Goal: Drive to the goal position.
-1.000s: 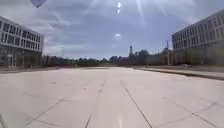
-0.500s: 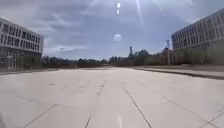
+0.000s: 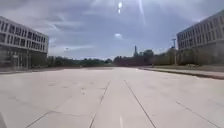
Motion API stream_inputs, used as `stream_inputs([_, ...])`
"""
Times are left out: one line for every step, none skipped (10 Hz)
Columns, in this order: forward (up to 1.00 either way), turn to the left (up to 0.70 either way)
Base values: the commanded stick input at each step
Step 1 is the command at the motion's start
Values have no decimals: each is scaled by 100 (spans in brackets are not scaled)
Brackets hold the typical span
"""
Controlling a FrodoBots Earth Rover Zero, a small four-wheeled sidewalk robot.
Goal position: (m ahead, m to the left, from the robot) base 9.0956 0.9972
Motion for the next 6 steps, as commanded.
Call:
stream_inputs([50, 0])
stream_inputs([50, 0])
stream_inputs([50, 0])
stream_inputs([50, 0])
stream_inputs([50, 0])
stream_inputs([50, 0])
